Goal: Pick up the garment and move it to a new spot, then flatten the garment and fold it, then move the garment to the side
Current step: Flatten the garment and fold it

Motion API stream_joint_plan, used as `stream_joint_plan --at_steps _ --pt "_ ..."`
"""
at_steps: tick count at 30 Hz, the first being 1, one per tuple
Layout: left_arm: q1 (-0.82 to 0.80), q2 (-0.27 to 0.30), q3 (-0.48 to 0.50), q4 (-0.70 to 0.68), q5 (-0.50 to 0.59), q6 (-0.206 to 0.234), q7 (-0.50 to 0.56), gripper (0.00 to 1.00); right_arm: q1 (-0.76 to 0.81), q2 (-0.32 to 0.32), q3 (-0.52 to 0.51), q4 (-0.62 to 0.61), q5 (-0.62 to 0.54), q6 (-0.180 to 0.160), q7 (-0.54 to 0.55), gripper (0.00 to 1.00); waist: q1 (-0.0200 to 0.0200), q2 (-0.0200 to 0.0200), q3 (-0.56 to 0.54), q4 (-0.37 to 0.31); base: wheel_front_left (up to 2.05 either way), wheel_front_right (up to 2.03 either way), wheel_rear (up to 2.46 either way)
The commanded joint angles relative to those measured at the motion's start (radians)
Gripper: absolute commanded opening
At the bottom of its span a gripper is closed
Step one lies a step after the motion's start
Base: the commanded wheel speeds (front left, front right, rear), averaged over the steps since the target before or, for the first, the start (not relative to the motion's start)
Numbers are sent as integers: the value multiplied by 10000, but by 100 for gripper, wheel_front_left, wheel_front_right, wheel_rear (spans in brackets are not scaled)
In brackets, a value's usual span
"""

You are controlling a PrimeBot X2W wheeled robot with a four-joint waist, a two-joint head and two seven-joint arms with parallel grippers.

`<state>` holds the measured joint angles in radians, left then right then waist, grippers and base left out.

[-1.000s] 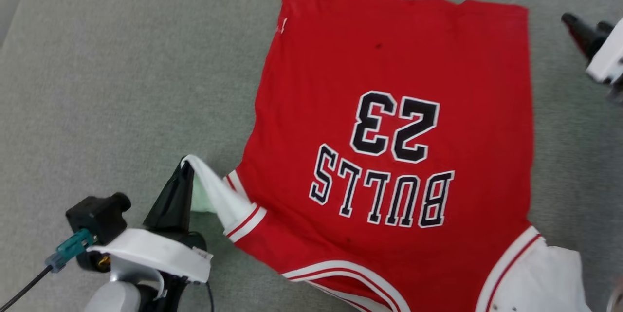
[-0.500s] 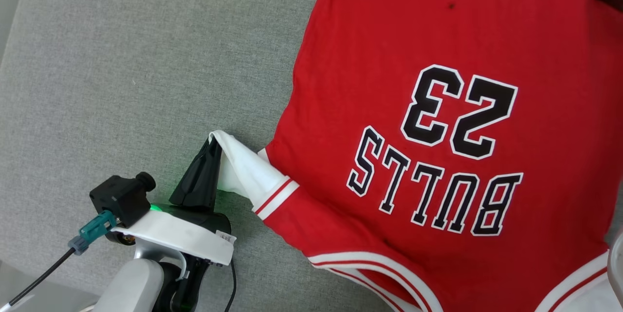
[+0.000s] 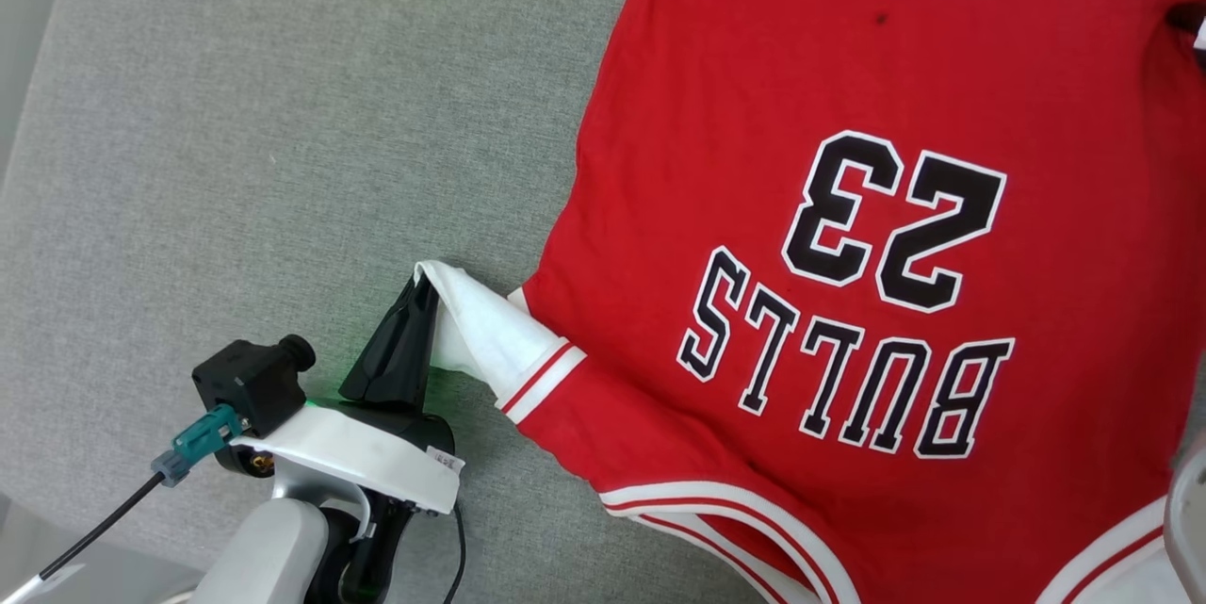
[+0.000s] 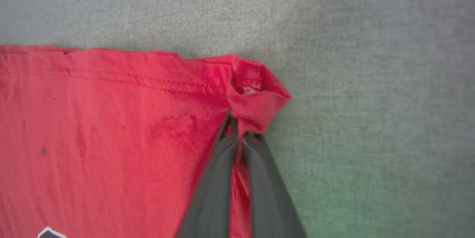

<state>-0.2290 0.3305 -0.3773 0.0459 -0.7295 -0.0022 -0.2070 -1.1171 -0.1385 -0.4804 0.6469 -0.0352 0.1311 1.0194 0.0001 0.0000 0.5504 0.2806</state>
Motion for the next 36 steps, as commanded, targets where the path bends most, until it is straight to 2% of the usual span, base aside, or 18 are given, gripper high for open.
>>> stream_joint_plan --at_steps 1,6,12,16,21,29,36 --pt "-22 -1 43 65 -24 -17 -74 0 483 66 235 133 141 -7 -39 0 -1 0 -146 -45 0 0 0" --pt "270 140 122 186 -65 112 -68 0 611 -639 1569 -579 761 -7 -507 0 -1 0 -767 -291 0 0 0" --pt "833 456 378 145 -186 457 90 0 1906 -1722 3287 -1896 1986 -7 -578 0 -1 0 -1681 -928 0 0 0" --pt "1213 666 587 37 -325 696 240 0 3353 -2381 3799 -3050 2845 -7 -341 0 -1 0 -2206 -1437 0 0 0" --pt "1712 1011 847 -173 -402 1017 448 0 5657 -2847 3697 -4694 3488 -7 49 0 -1 0 -2647 -2069 0 0 0" --pt "2262 1395 1027 -377 -485 1357 812 0 9262 -2484 2795 -6470 3941 -7 315 0 -1 0 -2965 -2596 0 0 0" --pt "2469 1546 1030 -381 -563 1497 1027 0 12116 -1432 2343 -7180 4075 -7 762 0 -1 0 -3181 -2743 0 0 0"
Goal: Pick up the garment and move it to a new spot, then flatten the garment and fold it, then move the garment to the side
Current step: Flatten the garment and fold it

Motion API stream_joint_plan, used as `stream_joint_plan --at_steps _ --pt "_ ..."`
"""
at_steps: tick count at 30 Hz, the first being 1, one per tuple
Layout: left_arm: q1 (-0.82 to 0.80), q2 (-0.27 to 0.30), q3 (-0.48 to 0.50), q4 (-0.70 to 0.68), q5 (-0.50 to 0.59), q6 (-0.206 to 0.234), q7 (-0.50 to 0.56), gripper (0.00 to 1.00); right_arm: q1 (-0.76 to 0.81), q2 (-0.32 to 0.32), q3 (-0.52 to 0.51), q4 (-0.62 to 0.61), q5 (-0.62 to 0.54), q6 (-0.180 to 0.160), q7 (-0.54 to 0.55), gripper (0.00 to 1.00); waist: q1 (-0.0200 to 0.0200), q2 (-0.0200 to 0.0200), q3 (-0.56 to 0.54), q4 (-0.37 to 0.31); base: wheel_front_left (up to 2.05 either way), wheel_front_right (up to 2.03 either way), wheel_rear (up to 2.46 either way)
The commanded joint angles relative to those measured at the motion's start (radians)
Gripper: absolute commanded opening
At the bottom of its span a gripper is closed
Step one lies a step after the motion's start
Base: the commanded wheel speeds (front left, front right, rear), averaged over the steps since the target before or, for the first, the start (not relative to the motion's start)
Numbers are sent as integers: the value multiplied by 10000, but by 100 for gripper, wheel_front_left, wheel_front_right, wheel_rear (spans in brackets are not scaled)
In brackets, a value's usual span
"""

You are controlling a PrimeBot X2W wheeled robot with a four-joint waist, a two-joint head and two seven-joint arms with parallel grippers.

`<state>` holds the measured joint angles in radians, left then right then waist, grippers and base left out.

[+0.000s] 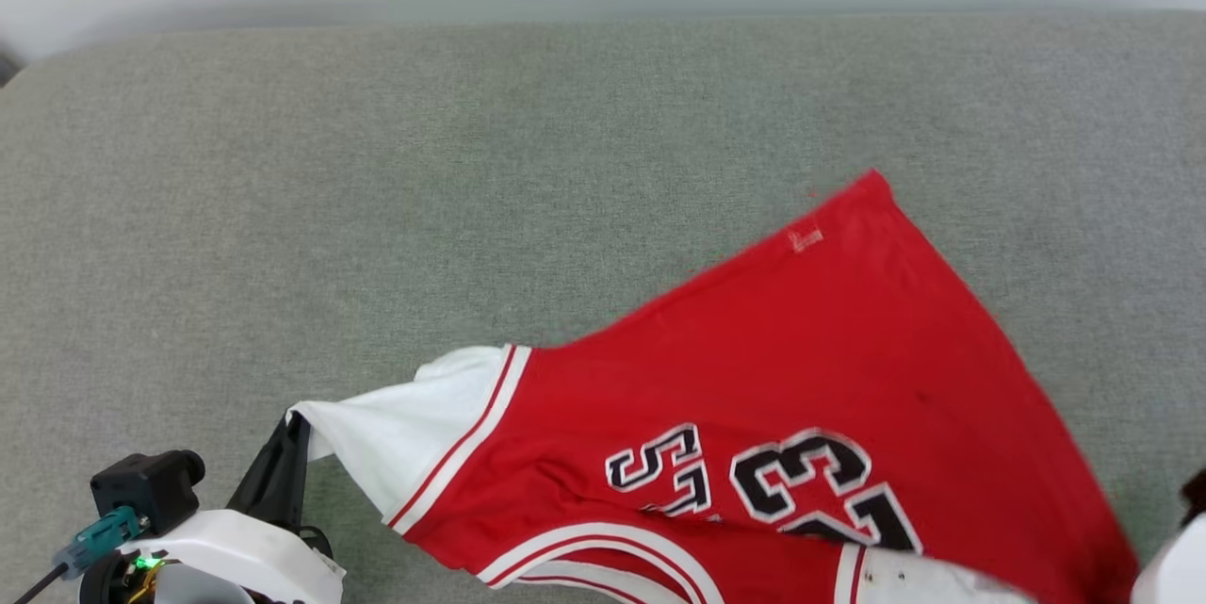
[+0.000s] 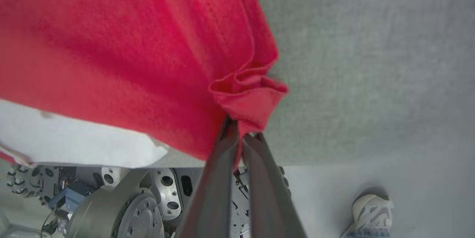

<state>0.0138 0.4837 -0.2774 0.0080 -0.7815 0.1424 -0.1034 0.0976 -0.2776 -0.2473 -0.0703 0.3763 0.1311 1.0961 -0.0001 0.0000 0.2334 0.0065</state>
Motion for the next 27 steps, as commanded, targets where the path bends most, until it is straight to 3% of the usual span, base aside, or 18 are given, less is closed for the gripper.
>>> stream_joint_plan --at_steps 1,2,3,4,5,9,13,19,23,27 --pt "56 23 30 -13 -43 70 -6 0 289 215 -11 -26 42 -7 153 0 1 0 -21 -6 0 0 0" --pt "74 31 42 -26 -35 76 -7 0 485 439 -12 -109 122 -7 228 6 1 0 -19 -21 0 0 0" --pt "106 27 50 -39 -38 92 -5 0 592 623 -1 -197 222 -7 255 34 1 0 -9 -38 0 0 0" --pt "129 38 72 -60 -57 104 -6 0 638 784 -31 -285 308 -7 245 77 1 0 11 -67 0 0 0" --pt "136 59 58 -66 -50 114 21 0 617 884 -47 -396 367 -7 113 100 1 0 24 -85 0 0 0" --pt "80 80 4 -132 -7 137 63 0 78 856 -111 -677 401 -7 -966 100 1 0 35 -124 0 0 0" --pt "-112 78 -59 -230 44 135 92 0 -879 671 -53 -571 285 -7 -2863 100 1 0 52 -109 0 0 0" --pt "-412 97 -194 -586 184 168 174 0 -3038 557 286 416 362 -7 -5269 100 1 0 414 -51 0 0 0" --pt "-736 63 -268 -848 297 139 171 0 -4548 438 817 1477 422 -7 -5370 100 1 0 845 92 0 0 0" --pt "-947 -18 -370 -923 372 51 80 0 -5995 309 1433 2680 439 -7 -4119 100 1 0 1136 241 0 0 0"
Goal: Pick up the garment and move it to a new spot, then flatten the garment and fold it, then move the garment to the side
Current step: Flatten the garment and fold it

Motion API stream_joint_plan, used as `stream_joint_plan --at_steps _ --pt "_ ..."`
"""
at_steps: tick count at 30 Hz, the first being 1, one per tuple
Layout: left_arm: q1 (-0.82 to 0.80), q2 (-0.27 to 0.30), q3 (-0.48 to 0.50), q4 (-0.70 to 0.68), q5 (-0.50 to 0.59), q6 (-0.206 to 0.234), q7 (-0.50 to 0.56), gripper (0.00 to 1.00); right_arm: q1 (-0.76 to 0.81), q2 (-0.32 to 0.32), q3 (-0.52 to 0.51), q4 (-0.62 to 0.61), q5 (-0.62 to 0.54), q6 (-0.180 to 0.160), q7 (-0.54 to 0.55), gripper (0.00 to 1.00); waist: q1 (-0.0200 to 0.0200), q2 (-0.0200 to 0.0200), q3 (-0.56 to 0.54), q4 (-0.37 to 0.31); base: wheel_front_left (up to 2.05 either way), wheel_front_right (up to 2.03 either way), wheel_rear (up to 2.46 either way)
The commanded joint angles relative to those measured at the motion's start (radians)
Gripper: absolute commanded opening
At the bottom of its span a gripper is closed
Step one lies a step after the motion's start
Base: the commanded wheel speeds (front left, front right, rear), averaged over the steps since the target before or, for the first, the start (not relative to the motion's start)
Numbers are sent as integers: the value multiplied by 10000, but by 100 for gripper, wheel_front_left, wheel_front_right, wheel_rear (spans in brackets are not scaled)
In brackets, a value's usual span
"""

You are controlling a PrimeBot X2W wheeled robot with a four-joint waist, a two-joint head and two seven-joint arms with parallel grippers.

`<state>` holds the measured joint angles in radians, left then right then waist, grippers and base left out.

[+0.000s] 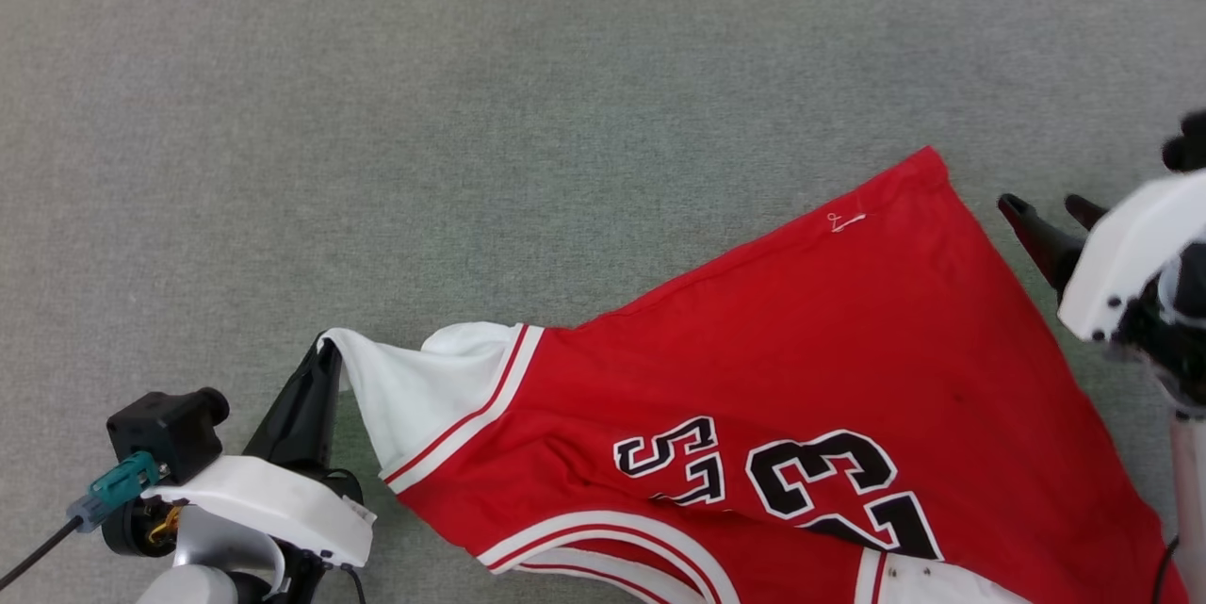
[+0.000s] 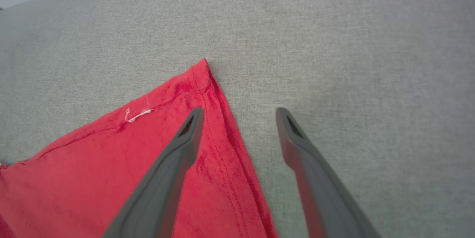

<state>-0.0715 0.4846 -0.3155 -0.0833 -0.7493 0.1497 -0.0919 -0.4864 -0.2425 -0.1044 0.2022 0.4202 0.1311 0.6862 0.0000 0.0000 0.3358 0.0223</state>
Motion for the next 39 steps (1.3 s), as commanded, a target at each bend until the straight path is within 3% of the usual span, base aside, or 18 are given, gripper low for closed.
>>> stream_joint_plan --at_steps 1,8,18,19,21,29,39 --pt "-180 -51 -13 -4 60 -59 -62 0 -482 -57 104 254 -33 -7 384 100 0 0 169 130 0 0 0" --pt "-644 -139 -173 -148 163 -212 -163 0 -2265 72 421 1572 -699 -7 2836 100 0 0 793 542 0 0 0" --pt "-1216 -410 -378 142 159 -520 -405 0 -2770 297 775 3018 -1427 -7 4059 100 0 0 1515 969 0 0 0" --pt "-1238 -431 -387 195 145 -546 -446 0 -2689 351 783 3172 -1401 -7 4200 54 0 0 1525 989 0 0 0" --pt "-1306 -473 -421 296 132 -611 -471 0 -2522 413 844 3347 -1395 -7 4351 0 0 0 1525 1026 0 0 0" --pt "-1396 -466 -398 572 125 -594 -604 0 -2485 244 1060 3050 -1174 -6 4145 0 0 0 1217 954 0 0 0" --pt "-2153 -216 -134 546 278 -295 -320 0 -2733 -457 1504 2027 -1076 -7 2099 0 0 0 4 582 0 0 0"
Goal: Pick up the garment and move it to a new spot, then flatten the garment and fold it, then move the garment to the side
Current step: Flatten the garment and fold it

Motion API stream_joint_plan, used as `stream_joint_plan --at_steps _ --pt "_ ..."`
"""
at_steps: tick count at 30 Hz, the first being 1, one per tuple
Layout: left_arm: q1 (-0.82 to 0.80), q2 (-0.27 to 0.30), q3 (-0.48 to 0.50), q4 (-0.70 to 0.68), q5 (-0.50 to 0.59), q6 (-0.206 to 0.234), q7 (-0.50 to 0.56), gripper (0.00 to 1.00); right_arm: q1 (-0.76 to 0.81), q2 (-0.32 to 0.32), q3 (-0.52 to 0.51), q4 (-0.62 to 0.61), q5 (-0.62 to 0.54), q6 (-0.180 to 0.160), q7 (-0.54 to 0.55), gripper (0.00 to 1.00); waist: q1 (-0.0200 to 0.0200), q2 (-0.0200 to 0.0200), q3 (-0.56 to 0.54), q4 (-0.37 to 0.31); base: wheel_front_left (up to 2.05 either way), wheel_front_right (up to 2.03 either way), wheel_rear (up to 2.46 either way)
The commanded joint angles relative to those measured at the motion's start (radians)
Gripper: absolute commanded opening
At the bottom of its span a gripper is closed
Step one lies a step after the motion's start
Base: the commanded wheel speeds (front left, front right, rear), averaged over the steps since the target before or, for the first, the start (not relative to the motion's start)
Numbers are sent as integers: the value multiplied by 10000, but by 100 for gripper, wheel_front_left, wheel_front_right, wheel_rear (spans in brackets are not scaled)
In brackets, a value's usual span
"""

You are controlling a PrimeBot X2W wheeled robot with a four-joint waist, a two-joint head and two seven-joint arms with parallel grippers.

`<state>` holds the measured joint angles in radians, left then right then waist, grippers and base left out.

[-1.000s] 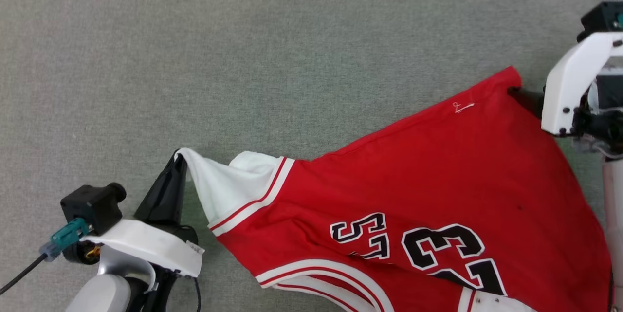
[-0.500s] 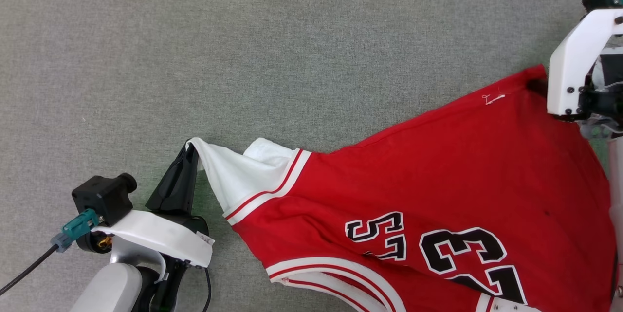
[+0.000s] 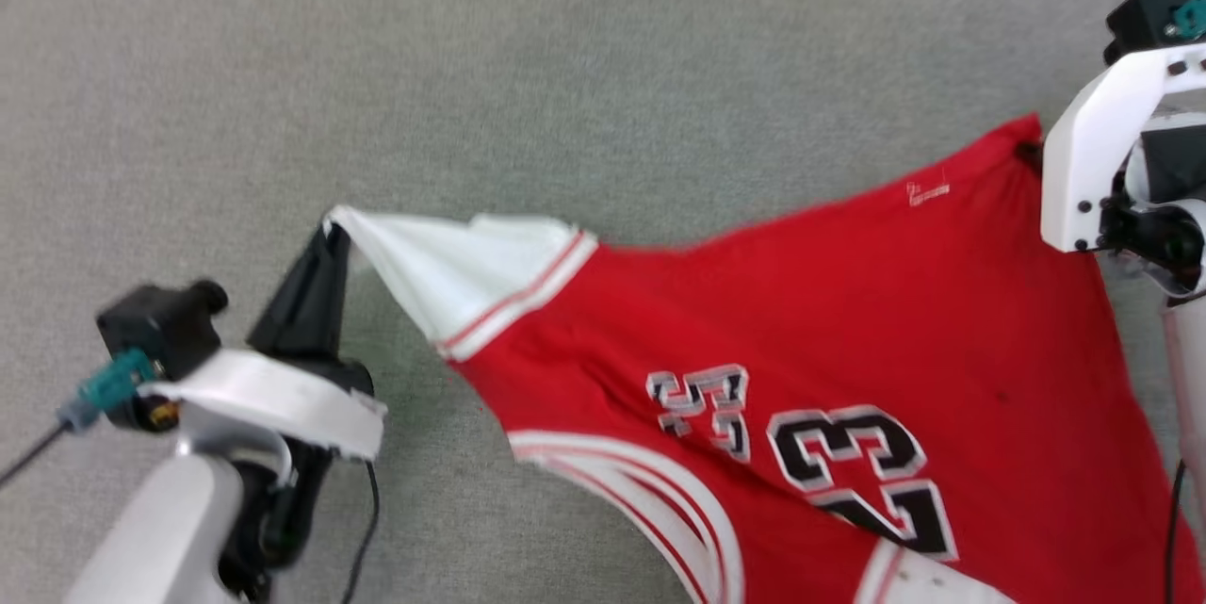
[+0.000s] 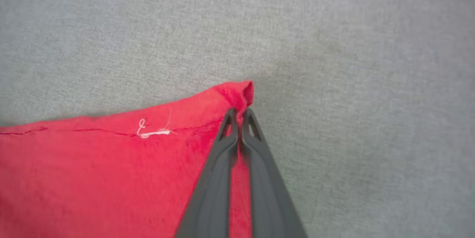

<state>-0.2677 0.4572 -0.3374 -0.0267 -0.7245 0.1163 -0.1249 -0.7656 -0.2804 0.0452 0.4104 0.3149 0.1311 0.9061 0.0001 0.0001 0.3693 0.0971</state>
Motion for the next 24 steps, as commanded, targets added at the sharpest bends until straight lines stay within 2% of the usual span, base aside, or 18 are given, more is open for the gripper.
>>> stream_joint_plan --at_steps 1,8,13,19,24 --pt "-191 58 85 -20 31 39 10 0 59 -78 8 -55 -24 -7 -100 0 -1 -1 -330 -166 0 0 0" --pt "-2081 384 155 475 86 -298 683 0 -267 -262 34 -54 -12 -7 -1234 0 -1 -1 -1217 -540 0 0 0" --pt "-3976 480 242 1434 -26 -625 1252 0 -851 -237 -84 99 -118 -7 -1916 0 -1 -1 -1470 -783 0 0 0" --pt "-6413 625 272 2968 123 -1007 1713 0 -2086 -90 -164 502 -185 -7 -2441 0 -1 -1 -1341 -1116 0 0 0" --pt "-8443 863 240 4003 606 -1266 1606 0 -3417 -97 -203 675 -380 -7 -2933 0 -1 -1 -913 -1326 0 0 0"
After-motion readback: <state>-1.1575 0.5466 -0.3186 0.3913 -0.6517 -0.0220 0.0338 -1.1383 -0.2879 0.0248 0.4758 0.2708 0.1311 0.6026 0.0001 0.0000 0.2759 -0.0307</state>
